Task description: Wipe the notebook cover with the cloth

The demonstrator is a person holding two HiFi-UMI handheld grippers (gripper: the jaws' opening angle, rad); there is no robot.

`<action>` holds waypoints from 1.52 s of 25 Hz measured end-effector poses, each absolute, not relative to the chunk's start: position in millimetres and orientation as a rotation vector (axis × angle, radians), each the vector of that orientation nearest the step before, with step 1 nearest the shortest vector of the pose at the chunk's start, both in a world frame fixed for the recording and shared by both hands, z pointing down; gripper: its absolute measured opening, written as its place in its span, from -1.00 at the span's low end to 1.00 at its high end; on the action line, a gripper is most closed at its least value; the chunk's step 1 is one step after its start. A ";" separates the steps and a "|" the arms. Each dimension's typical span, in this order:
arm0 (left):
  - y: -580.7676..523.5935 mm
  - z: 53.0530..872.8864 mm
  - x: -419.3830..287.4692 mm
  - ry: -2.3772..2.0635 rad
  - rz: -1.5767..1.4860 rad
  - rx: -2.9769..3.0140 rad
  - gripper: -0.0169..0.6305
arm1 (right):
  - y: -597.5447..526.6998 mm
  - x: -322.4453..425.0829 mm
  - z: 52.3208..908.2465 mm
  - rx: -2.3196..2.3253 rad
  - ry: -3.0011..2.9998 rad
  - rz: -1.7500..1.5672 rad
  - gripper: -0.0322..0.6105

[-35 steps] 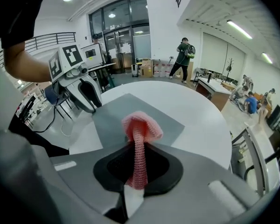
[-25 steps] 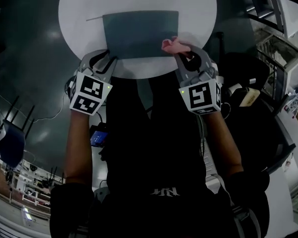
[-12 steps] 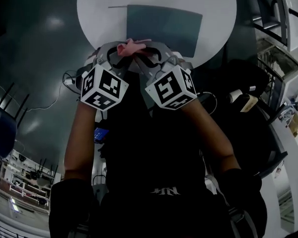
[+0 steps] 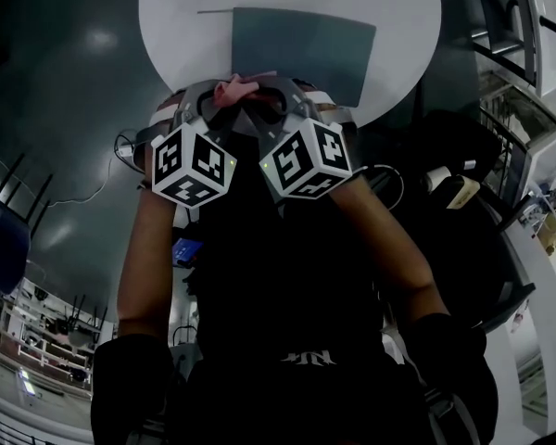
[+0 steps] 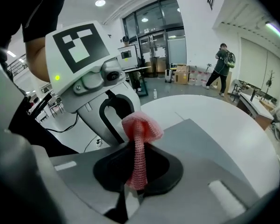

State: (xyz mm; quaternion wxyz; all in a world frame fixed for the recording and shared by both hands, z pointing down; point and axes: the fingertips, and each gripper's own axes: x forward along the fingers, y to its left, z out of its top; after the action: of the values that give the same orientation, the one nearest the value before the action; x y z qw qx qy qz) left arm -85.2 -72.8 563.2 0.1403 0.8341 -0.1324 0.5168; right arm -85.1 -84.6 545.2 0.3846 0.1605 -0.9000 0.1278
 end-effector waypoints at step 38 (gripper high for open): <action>-58.3 491.5 -80.5 -0.652 1.476 2.221 -0.54 | -84.7 96.3 419.3 0.690 -2.417 0.299 -0.80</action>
State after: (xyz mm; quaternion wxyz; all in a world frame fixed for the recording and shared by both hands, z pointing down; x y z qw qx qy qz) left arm -80.5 -58.3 491.5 0.1969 0.7933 -0.2327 0.5270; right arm 96.3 -84.7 419.3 0.3006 0.2601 -0.9107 0.1128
